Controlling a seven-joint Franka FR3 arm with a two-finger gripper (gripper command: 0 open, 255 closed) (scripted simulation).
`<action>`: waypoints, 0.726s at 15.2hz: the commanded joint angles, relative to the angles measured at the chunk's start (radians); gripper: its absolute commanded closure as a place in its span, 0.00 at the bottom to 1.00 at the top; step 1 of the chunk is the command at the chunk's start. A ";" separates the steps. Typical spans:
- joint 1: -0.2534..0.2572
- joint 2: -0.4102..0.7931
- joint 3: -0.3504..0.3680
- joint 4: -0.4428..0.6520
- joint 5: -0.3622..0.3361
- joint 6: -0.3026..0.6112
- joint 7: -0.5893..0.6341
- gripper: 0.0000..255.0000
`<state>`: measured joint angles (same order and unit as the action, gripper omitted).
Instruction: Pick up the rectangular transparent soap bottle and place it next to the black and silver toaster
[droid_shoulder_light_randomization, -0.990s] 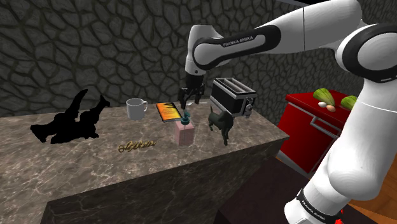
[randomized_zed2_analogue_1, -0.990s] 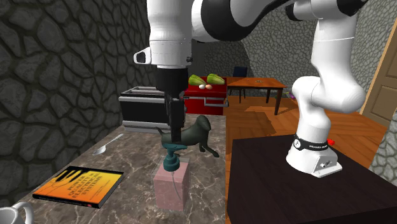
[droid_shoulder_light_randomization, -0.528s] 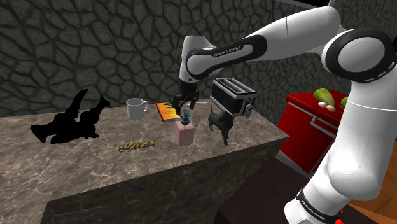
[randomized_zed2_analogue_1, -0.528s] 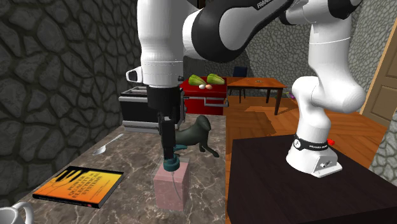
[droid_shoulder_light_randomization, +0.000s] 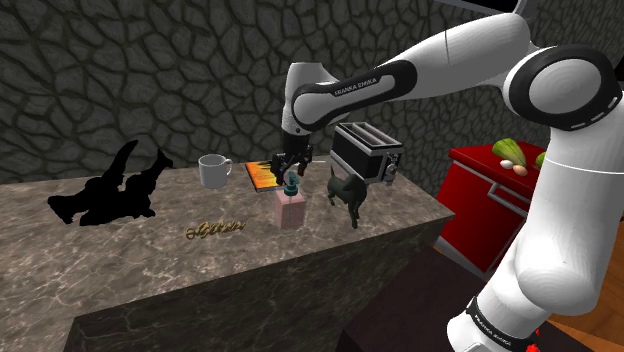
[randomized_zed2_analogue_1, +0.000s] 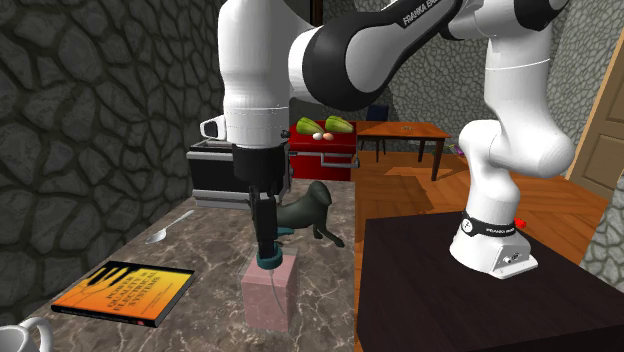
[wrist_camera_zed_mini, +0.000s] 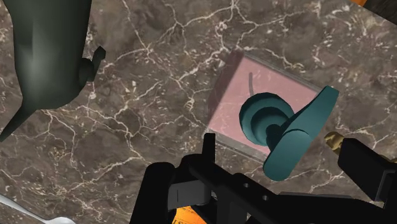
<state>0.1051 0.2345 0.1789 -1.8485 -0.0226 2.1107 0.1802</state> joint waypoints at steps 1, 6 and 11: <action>0.000 0.000 0.000 0.000 0.000 0.000 0.000 0.00; 0.000 0.000 0.000 0.000 0.000 0.000 0.000 1.00; 0.000 0.000 0.000 0.000 0.000 0.000 0.000 1.00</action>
<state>0.1051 0.2343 0.1790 -1.8482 -0.0226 2.1107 0.1803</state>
